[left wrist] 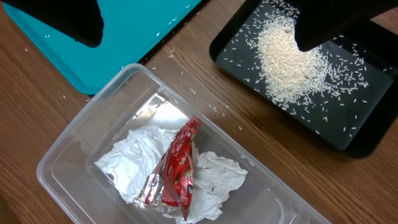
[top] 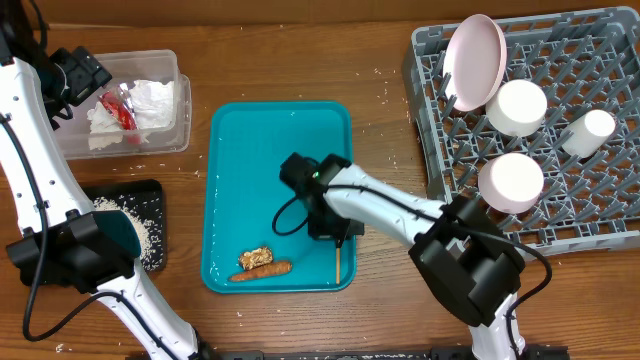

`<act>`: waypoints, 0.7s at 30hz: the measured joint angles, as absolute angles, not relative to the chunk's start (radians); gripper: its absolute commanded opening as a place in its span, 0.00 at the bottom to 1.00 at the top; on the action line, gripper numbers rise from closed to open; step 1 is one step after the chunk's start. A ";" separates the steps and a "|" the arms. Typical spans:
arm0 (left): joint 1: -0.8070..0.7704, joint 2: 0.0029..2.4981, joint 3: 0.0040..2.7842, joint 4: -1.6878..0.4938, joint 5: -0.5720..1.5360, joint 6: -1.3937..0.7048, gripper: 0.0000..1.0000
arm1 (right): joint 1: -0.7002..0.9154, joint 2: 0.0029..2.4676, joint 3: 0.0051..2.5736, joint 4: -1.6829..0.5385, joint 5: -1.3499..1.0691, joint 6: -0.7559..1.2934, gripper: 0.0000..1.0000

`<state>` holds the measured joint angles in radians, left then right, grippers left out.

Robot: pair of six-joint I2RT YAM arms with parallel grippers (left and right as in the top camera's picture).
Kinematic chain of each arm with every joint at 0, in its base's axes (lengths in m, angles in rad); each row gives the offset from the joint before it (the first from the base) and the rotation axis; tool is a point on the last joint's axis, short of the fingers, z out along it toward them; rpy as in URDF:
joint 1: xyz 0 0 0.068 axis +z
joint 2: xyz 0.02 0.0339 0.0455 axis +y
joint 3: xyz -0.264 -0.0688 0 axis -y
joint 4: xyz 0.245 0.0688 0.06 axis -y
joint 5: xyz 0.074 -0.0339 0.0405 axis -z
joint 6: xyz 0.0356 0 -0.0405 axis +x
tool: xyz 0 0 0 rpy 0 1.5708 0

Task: Sort waste into correct bins and load items into the dishwasher
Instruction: 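Carry the chopstick to the rack and release it there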

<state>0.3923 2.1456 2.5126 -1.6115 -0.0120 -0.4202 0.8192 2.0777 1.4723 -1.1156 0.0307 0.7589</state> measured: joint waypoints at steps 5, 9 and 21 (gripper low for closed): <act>0.392 2.146 2.513 -1.612 -0.012 -0.420 1.00 | 0.730 2.091 1.621 -1.256 0.031 0.755 0.04; 0.392 2.146 2.513 -1.612 -0.012 -0.420 1.00 | 0.626 2.090 1.793 -1.367 0.015 0.688 0.04; 0.392 2.146 2.513 -1.611 -0.012 -0.420 1.00 | 0.218 2.033 2.144 -1.481 -0.044 0.286 0.04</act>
<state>0.3923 2.1456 2.5126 -1.6108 -0.0116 -0.4202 0.2184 2.0331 2.1437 -1.4815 -0.0441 0.2855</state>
